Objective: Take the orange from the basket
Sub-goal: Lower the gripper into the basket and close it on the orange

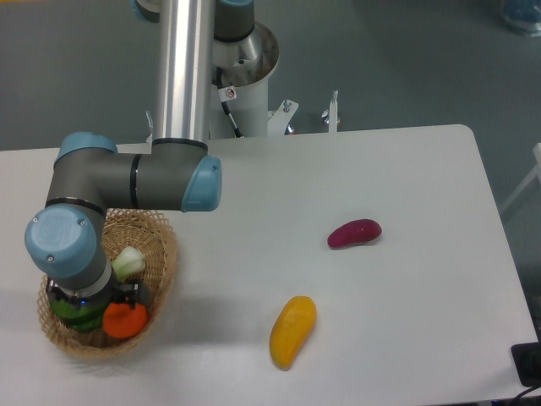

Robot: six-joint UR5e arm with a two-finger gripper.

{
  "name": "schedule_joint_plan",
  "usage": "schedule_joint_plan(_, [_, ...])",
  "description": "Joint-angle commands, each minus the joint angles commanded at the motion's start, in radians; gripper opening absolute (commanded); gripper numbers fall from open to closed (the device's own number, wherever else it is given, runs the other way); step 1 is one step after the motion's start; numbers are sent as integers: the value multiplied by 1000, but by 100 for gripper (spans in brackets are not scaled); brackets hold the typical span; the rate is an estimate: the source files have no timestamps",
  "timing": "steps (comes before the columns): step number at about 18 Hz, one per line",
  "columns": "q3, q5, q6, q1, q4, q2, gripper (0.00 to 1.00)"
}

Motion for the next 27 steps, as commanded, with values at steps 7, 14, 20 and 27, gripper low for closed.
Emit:
schedule_joint_plan(7, [2,21,-31,0,2,-12,100])
schedule_joint_plan(14, [9,23,-61,0,11,-32,100])
schedule_joint_plan(20, [11,32,-66,-2,12,-48,100])
schedule_joint_plan(27, [11,52,-93,-3,14,-49,58])
